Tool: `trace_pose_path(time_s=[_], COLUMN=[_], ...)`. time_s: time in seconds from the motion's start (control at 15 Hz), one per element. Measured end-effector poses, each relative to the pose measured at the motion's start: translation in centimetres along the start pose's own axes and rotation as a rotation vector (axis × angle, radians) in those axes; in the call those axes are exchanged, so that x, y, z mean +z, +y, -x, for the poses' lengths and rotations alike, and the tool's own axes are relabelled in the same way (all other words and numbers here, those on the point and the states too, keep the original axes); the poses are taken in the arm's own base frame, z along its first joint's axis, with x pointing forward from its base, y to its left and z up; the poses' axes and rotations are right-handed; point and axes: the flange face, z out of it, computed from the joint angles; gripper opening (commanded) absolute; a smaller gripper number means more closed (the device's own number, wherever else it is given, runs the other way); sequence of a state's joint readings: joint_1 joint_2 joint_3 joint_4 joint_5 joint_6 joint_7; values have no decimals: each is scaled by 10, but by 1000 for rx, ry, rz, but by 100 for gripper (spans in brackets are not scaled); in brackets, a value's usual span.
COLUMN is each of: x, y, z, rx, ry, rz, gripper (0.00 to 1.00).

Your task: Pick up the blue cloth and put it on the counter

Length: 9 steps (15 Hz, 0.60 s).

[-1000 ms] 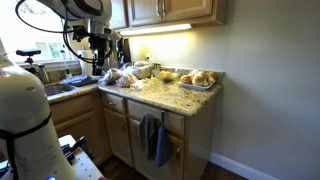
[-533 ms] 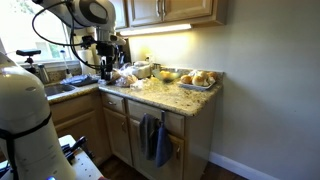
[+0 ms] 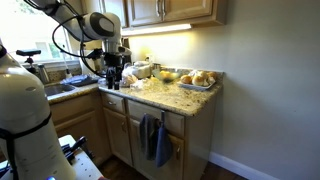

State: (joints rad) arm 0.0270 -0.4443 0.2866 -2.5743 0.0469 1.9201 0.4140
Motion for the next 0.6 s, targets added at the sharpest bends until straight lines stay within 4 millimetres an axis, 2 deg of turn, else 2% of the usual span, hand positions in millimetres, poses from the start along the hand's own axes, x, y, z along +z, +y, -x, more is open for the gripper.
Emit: trace_pose_path(time_s=[0.4, 0.6], x=[3, 16], y=[-1, 4], z=[-1, -10], rx=[-9, -49], ry=[-2, 27], rz=[9, 10], gripper=[100, 100])
